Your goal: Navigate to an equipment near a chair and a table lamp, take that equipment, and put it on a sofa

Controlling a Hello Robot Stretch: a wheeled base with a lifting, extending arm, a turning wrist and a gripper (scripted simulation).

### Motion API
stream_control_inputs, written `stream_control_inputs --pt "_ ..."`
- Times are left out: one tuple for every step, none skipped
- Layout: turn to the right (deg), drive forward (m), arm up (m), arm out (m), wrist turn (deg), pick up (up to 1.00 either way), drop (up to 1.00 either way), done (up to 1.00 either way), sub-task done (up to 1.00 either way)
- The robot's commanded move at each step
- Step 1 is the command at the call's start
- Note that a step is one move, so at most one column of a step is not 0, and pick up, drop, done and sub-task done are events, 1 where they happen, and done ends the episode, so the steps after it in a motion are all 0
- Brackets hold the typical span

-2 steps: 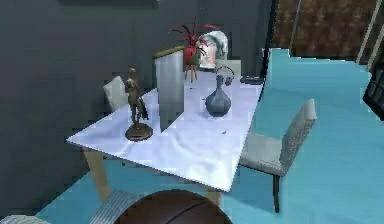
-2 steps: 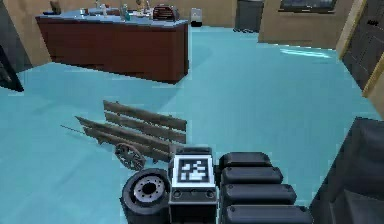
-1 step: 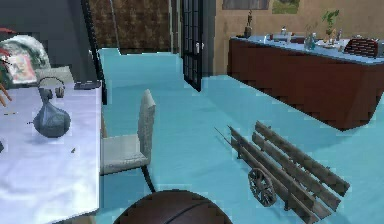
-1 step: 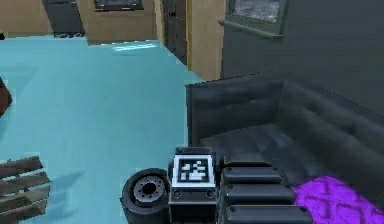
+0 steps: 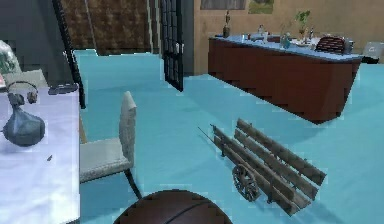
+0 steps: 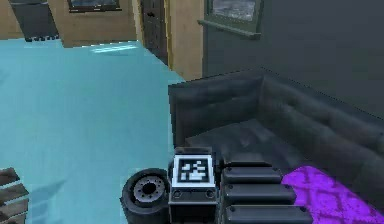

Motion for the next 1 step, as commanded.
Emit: stream_control_inputs --pt "3.0 0.00 0.00 0.00 0.0 0.00 0.00 0.00 0.00"
